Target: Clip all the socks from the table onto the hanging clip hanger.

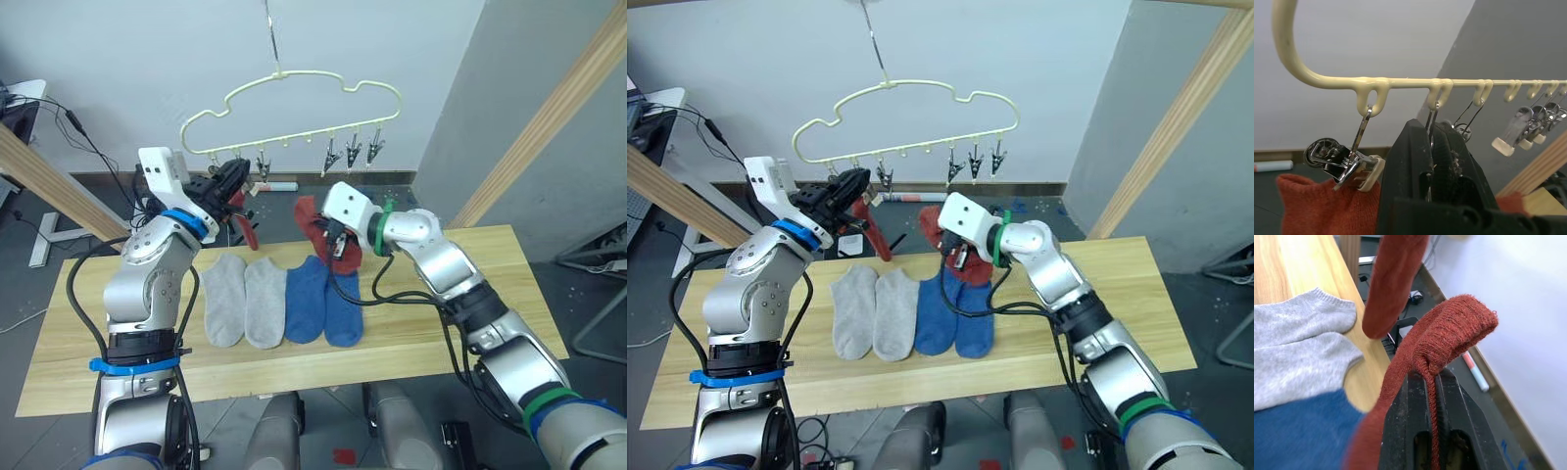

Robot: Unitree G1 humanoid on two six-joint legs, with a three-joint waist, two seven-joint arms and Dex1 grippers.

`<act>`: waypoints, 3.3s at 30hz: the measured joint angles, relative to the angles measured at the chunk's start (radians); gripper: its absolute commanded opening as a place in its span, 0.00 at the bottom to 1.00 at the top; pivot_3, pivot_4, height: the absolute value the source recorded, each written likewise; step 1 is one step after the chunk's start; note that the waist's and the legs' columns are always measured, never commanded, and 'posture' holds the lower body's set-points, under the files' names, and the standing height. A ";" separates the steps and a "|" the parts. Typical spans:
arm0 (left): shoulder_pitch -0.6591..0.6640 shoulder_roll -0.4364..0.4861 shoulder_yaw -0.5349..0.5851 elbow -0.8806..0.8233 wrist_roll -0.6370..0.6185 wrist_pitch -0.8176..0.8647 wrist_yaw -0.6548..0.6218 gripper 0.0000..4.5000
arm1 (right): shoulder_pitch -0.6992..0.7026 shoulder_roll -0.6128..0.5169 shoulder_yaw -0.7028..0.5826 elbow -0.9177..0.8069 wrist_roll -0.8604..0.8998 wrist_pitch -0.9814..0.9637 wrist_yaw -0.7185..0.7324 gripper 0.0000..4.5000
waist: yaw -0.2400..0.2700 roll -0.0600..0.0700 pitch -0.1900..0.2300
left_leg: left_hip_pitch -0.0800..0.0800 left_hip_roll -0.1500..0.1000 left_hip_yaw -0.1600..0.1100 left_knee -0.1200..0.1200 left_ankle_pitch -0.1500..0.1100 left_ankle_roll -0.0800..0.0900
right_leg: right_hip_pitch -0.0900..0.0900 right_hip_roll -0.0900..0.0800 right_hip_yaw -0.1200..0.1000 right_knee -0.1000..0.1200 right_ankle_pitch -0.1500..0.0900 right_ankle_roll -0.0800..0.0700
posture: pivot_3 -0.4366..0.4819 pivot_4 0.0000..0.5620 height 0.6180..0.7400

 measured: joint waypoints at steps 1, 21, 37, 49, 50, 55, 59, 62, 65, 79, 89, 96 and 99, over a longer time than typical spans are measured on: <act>0.000 0.000 0.001 -0.006 -0.006 0.014 0.000 0.00 | -0.021 0.015 0.006 0.030 -0.007 -0.015 0.000 0.01 | 0.000 0.000 0.000 | 0.000 0.000 0.000 0.000 0.000 0.000 | 0.000 0.000 0.000 0.000 0.000 0.000 | 0.43 0.53 1.00; 0.002 -0.019 0.038 -0.051 -0.096 0.136 0.053 0.00 | -0.130 0.178 0.038 0.268 -0.108 -0.107 0.017 0.01 | -0.001 0.000 0.000 | 0.000 0.000 0.000 0.000 0.000 0.000 | -0.001 0.000 0.000 0.000 0.000 0.000 | 0.43 0.53 1.00; 0.028 -0.023 0.038 -0.077 -0.100 0.136 0.056 0.00 | -0.163 0.200 -0.005 0.248 -0.104 -0.119 -0.001 0.01 | -0.002 0.000 0.000 | 0.000 0.000 0.000 0.000 0.000 0.000 | -0.001 0.000 0.000 0.001 0.000 0.000 | 0.42 0.53 1.00; 0.052 -0.023 0.040 -0.087 -0.107 0.167 0.062 0.43 | -0.161 0.220 -0.026 0.245 -0.087 -0.107 -0.003 0.00 | -0.003 0.000 0.000 | 0.000 0.000 0.000 0.000 0.000 0.000 | -0.001 0.000 0.000 0.001 0.000 0.000 | 0.43 0.53 1.00; 0.060 -0.023 0.040 -0.087 -0.108 0.175 0.062 0.50 | -0.161 0.220 -0.030 0.241 -0.084 -0.107 -0.003 0.00 | -0.004 0.000 0.000 | 0.000 0.000 0.000 0.000 0.000 0.000 | -0.001 0.000 0.000 0.001 0.000 0.000 | 0.43 0.53 1.00; 0.072 -0.023 0.040 -0.087 -0.117 0.192 0.055 0.56 | -0.160 0.223 -0.037 0.232 -0.075 -0.107 -0.003 0.00 | -0.002 0.000 0.000 | 0.000 0.000 0.000 0.000 0.000 0.000 | -0.001 0.000 0.000 0.000 0.000 0.000 | 0.43 0.53 1.00; 0.073 -0.023 0.039 -0.095 -0.117 0.198 0.053 0.57 | -0.149 0.224 -0.037 0.229 -0.071 -0.107 -0.001 0.06 | -0.002 0.000 0.000 | 0.000 0.000 0.000 0.000 0.000 0.000 | -0.001 0.000 0.000 0.001 0.000 -0.001 | 0.43 0.53 1.00; 0.083 -0.018 0.039 -0.117 -0.116 0.197 0.051 0.57 | -0.136 0.224 -0.038 0.216 -0.067 -0.107 0.000 0.23 | -0.002 0.000 0.000 | 0.000 0.001 0.000 0.000 0.000 0.000 | -0.001 0.000 0.000 0.000 0.000 -0.001 | 0.43 0.53 1.00; 0.099 -0.003 0.039 -0.127 -0.112 0.192 0.051 0.57 | -0.117 0.220 -0.031 0.196 -0.068 -0.108 0.009 0.47 | -0.002 0.000 0.000 | 0.000 0.001 0.000 -0.001 0.000 0.000 | -0.001 0.000 0.000 0.000 0.000 -0.001 | 0.43 0.53 1.00; 0.263 0.049 -0.084 -0.203 0.136 -0.105 -0.011 0.57 | 0.140 -0.037 -0.012 -0.229 -0.040 -0.021 0.161 0.47 | 0.004 0.000 0.000 | -0.001 0.000 0.000 -0.001 0.000 0.000 | -0.001 -0.001 0.000 -0.001 0.000 -0.001 | 0.42 0.54 1.00; 0.255 -0.071 -0.157 -0.135 0.332 -0.350 0.091 0.57 | 0.244 -0.221 -0.182 -0.577 0.091 0.242 0.193 0.47 | 0.002 0.000 0.000 | 0.000 0.002 0.001 0.000 -0.002 0.004 | 0.000 -0.001 0.000 0.000 0.001 -0.002 | 0.39 0.56 1.00; 0.244 -0.125 -0.164 -0.083 0.384 -0.417 0.142 0.57 | 0.270 -0.281 -0.252 -0.666 0.158 0.316 0.170 0.47 | 0.002 0.000 0.000 | 0.000 0.001 0.002 0.000 -0.002 0.004 | 0.000 -0.001 0.000 0.000 0.001 -0.002 | 0.38 0.57 1.00; 0.225 -0.135 -0.164 -0.045 0.392 -0.434 0.146 0.57 | 0.276 -0.283 -0.273 -0.680 0.189 0.319 0.165 0.47 | 0.002 -0.001 0.000 | 0.000 0.001 0.002 0.000 -0.002 0.004 | 0.000 0.000 0.000 0.000 0.001 -0.002 | 0.38 0.57 1.00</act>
